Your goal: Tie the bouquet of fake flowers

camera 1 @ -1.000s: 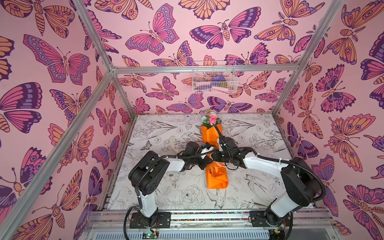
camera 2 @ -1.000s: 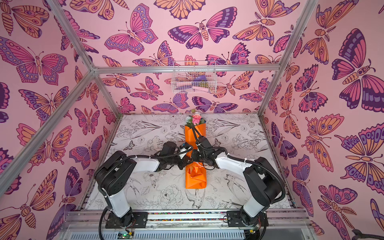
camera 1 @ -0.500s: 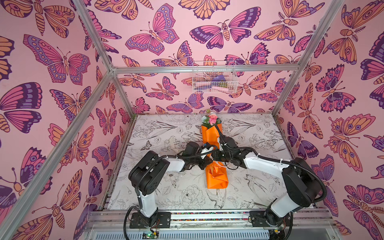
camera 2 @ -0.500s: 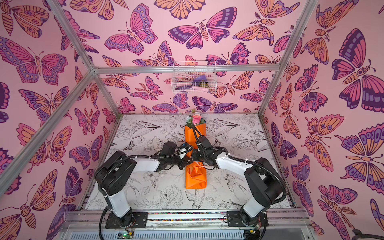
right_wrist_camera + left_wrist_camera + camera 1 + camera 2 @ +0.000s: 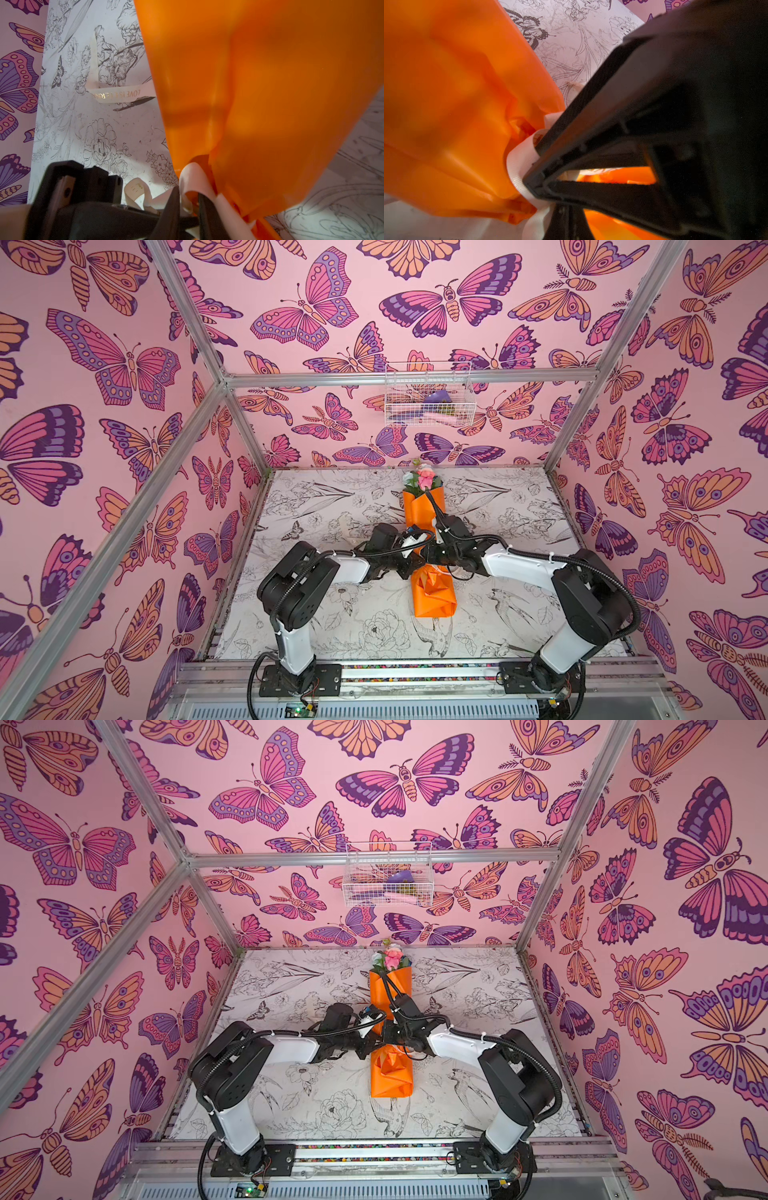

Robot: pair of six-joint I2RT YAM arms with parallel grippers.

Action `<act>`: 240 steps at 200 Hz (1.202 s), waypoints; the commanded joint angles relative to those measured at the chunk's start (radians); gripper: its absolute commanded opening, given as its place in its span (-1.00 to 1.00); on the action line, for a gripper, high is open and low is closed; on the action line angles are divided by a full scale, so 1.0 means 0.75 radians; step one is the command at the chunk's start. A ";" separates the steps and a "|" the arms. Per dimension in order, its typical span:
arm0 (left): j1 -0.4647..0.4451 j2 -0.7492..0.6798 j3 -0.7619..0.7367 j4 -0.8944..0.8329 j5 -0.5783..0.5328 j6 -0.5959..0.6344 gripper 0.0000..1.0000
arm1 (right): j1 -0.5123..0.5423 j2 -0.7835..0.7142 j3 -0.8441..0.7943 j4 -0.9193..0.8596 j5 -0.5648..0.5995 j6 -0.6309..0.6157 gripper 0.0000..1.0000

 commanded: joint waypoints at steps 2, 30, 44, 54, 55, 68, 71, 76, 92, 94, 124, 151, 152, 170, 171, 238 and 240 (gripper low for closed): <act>-0.005 0.036 -0.018 -0.011 0.027 0.015 -1.00 | 0.007 0.040 0.030 0.016 -0.002 0.010 -0.61; -0.005 0.029 -0.018 -0.010 0.027 0.008 -1.00 | 0.007 0.056 0.035 0.036 -0.012 0.006 -0.77; -0.006 0.015 -0.021 -0.012 0.024 -0.009 -1.00 | 0.008 0.042 0.033 0.056 -0.025 -0.002 -0.91; -0.006 -0.006 -0.030 -0.014 0.003 -0.032 -1.00 | 0.007 0.022 0.033 0.061 -0.028 -0.012 -0.99; -0.006 -0.010 -0.031 -0.014 0.000 -0.036 -0.99 | 0.007 0.020 0.033 0.062 -0.029 -0.014 -0.99; -0.006 -0.067 -0.053 -0.013 -0.031 -0.069 -0.56 | 0.007 -0.014 0.031 0.063 -0.025 -0.025 -1.00; -0.007 -0.082 -0.058 -0.014 -0.041 -0.080 -0.49 | 0.007 -0.021 0.032 0.064 -0.024 -0.028 -1.00; -0.005 -0.108 -0.071 -0.013 -0.058 -0.094 -0.42 | 0.007 -0.035 0.029 0.065 -0.021 -0.033 -1.00; -0.006 -0.212 -0.117 -0.011 -0.125 -0.140 -0.24 | 0.007 -0.073 0.024 0.069 -0.007 -0.049 -1.00; -0.006 -0.225 -0.122 -0.010 -0.137 -0.149 -0.22 | 0.007 -0.077 0.022 0.071 -0.005 -0.051 -1.00; -0.002 -0.409 -0.223 -0.004 -0.321 -0.288 0.09 | 0.002 -0.108 0.012 0.086 0.009 -0.064 -1.00; 0.017 -0.518 -0.299 -0.038 -0.481 -0.435 0.48 | -0.003 -0.119 0.012 0.100 -0.004 -0.071 -1.00; 0.017 -0.521 -0.302 -0.039 -0.482 -0.438 0.48 | -0.004 -0.121 0.012 0.101 -0.005 -0.071 -1.00; 0.035 -0.546 -0.350 -0.047 -0.472 -0.468 0.49 | -0.012 -0.130 0.015 0.107 -0.005 -0.077 -1.00; 0.036 -0.546 -0.352 -0.047 -0.469 -0.468 0.49 | -0.012 -0.131 0.015 0.107 -0.006 -0.076 -1.00; 0.079 -0.454 -0.353 -0.031 -0.244 -0.349 0.50 | -0.026 -0.134 0.000 0.098 0.000 -0.067 -1.00; 0.081 -0.449 -0.350 -0.031 -0.242 -0.346 0.50 | -0.027 -0.133 -0.002 0.098 0.001 -0.065 -1.00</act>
